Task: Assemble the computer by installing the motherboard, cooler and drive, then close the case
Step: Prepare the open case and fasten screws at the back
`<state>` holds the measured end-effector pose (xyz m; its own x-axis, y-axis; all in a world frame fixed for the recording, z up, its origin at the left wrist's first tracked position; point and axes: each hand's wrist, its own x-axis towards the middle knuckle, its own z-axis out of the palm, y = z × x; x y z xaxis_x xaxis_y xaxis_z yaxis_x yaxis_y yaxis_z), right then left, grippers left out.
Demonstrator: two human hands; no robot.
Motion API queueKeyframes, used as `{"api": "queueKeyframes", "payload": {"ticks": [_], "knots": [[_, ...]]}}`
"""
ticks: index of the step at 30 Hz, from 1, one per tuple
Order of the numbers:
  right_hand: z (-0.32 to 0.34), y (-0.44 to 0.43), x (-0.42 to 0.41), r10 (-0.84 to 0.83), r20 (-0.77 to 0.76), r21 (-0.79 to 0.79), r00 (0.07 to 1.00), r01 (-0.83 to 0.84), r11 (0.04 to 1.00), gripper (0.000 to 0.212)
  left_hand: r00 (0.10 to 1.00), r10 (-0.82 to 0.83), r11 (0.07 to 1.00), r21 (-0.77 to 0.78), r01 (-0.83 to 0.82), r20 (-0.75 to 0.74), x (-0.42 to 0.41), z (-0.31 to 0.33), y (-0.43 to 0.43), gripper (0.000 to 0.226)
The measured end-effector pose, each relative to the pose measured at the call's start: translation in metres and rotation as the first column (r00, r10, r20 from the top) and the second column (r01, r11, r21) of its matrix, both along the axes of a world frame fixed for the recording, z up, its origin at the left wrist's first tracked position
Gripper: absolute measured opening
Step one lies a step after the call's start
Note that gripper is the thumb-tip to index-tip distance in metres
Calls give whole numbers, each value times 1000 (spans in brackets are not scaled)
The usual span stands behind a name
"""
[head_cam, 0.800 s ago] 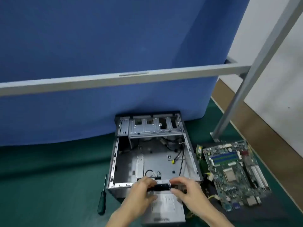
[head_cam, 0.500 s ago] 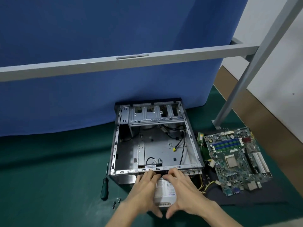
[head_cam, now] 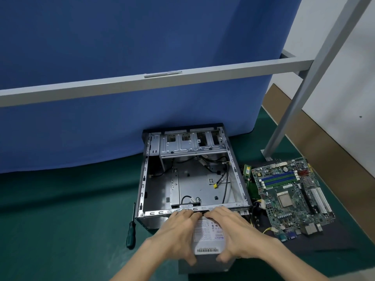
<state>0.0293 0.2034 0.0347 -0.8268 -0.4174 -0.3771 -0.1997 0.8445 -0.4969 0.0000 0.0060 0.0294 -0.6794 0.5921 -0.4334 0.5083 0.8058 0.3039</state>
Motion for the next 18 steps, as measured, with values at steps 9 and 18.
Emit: {"api": "queueKeyframes", "payload": {"ticks": [9,18], "knots": [[124,23,-54,78,2,-102,997,-77,992,100,992,110,965,245,-91,-66,-36,114,2,100],[185,33,-120,-25,-90,-409,996,-14,912,76,835,448,854,427,-296,-318,-72,180,9,96]]}}
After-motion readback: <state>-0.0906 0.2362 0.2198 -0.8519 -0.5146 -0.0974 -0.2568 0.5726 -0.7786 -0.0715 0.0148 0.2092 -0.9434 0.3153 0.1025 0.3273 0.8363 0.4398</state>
